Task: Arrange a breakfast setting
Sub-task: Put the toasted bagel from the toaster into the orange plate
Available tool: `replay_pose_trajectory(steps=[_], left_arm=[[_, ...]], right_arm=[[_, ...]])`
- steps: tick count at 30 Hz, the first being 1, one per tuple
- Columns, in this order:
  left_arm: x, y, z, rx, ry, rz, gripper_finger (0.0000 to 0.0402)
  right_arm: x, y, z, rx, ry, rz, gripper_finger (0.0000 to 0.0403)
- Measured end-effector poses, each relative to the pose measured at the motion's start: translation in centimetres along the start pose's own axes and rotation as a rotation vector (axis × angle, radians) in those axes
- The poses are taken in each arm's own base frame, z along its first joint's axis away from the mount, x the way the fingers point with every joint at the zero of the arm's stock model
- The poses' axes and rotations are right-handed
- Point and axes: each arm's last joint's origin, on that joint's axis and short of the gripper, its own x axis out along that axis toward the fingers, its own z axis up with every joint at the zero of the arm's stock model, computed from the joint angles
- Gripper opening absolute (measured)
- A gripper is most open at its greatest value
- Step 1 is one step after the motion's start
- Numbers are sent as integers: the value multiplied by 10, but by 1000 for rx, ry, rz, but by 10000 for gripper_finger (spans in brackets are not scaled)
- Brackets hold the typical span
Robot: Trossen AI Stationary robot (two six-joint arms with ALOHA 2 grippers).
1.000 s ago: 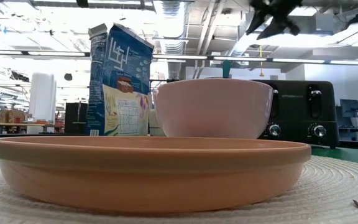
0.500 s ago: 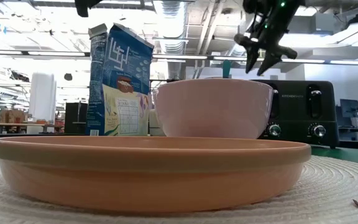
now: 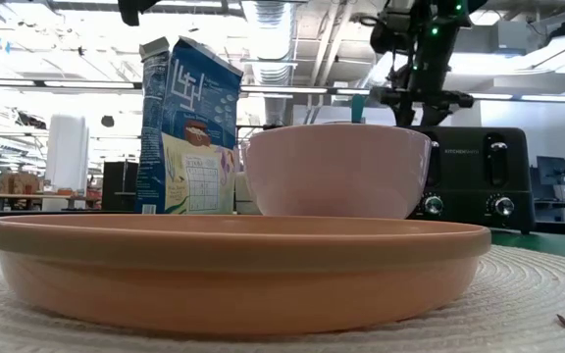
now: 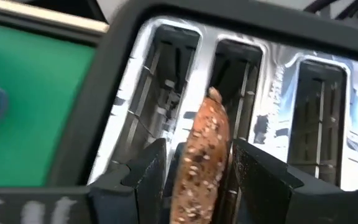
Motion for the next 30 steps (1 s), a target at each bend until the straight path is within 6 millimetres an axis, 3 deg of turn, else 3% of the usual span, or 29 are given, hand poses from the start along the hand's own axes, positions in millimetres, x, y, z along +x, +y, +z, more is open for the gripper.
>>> replay_pose_trajectory(steps=[7, 12, 18, 23, 30], left_arm=[[0, 0, 0, 0, 0, 0, 288], [0, 0, 0, 0, 0, -1, 288], [0, 0, -1, -6, 7, 0, 288], [0, 0, -2, -8, 22, 3, 288], [0, 0, -2, -8, 20, 3, 288]], right_arm=[[17, 4, -2, -19, 50, -47, 205], [21, 6, -3, -19, 64, -65, 182], [17, 3, -3, 5, 50, -66, 160], [7, -7, -4, -7, 55, -70, 161], [6, -13, -1, -6, 74, -59, 167]])
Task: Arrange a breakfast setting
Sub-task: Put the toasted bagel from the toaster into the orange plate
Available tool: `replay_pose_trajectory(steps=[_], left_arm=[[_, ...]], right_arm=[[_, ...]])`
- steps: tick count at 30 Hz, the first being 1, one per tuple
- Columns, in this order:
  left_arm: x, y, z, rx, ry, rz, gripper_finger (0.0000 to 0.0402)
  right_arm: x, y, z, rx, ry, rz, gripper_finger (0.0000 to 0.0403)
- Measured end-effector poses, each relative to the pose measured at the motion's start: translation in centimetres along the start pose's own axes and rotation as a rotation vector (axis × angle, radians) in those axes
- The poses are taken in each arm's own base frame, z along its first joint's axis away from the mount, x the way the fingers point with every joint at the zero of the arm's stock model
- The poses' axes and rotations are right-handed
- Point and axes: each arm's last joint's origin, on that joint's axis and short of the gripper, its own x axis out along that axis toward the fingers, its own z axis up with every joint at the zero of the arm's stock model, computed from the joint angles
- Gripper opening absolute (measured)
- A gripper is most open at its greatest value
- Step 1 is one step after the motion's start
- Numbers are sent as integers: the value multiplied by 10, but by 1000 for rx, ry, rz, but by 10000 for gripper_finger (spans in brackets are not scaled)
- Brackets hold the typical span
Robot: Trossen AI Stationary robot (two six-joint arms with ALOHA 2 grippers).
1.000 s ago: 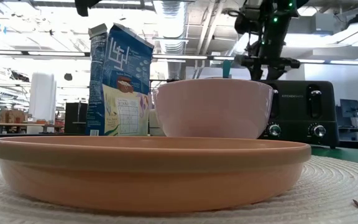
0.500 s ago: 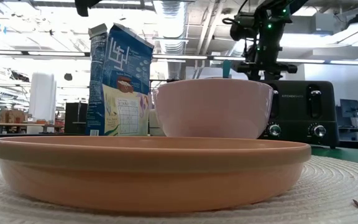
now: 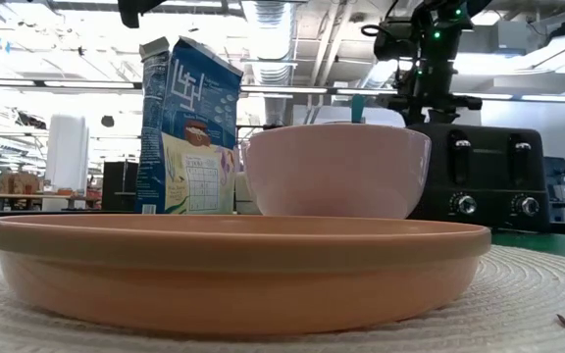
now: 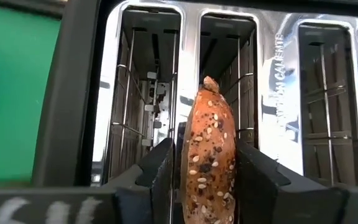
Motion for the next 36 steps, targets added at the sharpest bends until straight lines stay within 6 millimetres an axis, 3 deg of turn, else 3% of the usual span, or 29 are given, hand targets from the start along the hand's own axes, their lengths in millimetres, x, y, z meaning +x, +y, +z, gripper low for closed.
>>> replay_pose_trajectory(steps=[13, 28, 36], left_arm=[[0, 0, 0, 9, -2, 0, 288], [0, 0, 0, 8, -2, 2, 288], [0, 0, 0, 7, -3, 6, 288]], right_arm=[[0, 6, 5, 2, -47, 44, 233], [0, -1, -1, -56, 23, -3, 218], [-15, -9, 4, -45, 8, -10, 195]])
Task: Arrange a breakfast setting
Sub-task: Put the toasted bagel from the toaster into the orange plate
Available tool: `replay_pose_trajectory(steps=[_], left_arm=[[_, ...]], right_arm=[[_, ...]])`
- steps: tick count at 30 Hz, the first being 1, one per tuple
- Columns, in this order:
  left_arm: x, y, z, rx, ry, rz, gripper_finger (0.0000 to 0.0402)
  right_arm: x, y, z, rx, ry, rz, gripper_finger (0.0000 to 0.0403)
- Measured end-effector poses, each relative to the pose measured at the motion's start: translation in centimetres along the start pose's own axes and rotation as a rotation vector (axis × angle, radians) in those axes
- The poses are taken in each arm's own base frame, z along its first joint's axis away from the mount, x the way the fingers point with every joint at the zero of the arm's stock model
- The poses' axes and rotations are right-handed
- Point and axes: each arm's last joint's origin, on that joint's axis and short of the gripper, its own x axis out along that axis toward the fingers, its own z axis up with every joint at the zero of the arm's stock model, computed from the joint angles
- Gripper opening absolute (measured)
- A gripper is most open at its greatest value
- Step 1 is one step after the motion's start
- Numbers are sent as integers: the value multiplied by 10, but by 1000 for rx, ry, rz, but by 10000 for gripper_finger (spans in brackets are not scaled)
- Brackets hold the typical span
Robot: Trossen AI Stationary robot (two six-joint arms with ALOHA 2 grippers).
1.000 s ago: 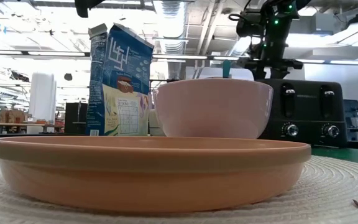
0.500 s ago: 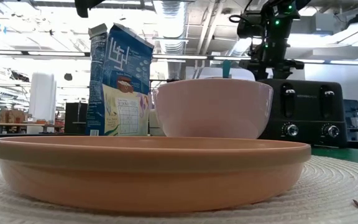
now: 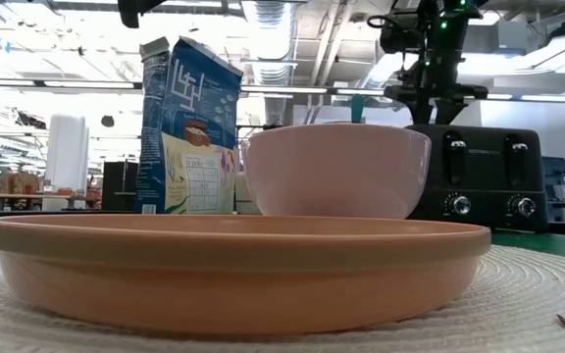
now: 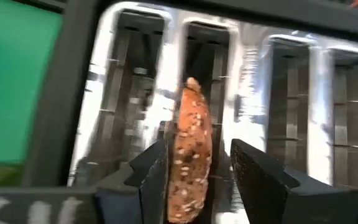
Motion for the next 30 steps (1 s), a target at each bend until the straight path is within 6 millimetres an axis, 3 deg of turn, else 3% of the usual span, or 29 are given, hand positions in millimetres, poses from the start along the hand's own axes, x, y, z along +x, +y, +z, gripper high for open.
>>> replay_pose_trajectory(steps=[16, 30], left_arm=[[0, 0, 0, 0, 0, 4, 288], [0, 0, 0, 0, 1, 5, 288]], right_arm=[[13, 1, 3, 12, 62, 13, 189], [12, 5, 1, 7, 73, 43, 97]])
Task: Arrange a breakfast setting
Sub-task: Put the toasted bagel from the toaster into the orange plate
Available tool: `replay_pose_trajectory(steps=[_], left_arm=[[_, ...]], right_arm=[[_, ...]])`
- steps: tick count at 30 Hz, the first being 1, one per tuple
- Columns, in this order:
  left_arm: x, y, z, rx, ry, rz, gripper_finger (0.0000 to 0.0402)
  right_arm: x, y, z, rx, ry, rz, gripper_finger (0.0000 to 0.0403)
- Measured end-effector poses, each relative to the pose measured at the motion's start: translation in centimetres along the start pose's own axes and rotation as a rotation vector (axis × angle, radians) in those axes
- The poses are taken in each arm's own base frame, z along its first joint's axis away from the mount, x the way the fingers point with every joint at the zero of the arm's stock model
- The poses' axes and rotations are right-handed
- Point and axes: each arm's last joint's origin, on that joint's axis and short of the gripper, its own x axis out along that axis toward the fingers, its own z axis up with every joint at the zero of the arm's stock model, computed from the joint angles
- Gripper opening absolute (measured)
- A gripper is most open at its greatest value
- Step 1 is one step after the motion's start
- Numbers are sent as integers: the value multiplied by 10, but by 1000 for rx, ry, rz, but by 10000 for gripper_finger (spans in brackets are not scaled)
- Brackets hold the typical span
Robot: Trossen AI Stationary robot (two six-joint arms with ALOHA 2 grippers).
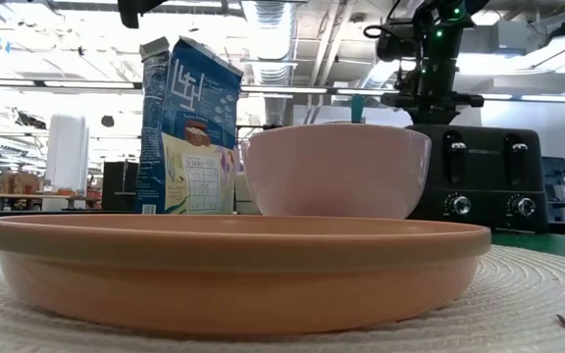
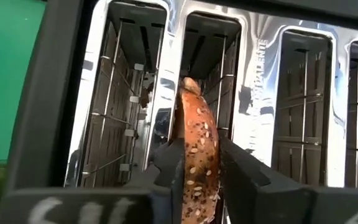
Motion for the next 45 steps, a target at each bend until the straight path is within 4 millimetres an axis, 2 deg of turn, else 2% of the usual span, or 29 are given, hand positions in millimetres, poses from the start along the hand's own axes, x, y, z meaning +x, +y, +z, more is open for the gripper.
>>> replay_pose_trajectory(steps=[11, 18, 25, 33, 40, 45], left_arm=[[0, 0, -1, 0, 8, 2, 288], [0, 1, -4, -1, 37, 8, 288], [0, 1, -5, -1, 53, 10, 288], [0, 1, -5, 4, 53, 10, 288], [0, 1, -7, 4, 75, 7, 288], [0, 1, -8, 5, 88, 9, 288]], right_arm=[[-2, -1, 1, -4, 3, -4, 86], [-26, -4, 11, -14, -13, -15, 85], [-64, -12, 24, -46, -39, -22, 85], [-120, -21, 36, -108, -111, 31, 85], [-175, -26, 25, -179, -126, 165, 86], [-208, -28, 2, -191, -138, 375, 86]])
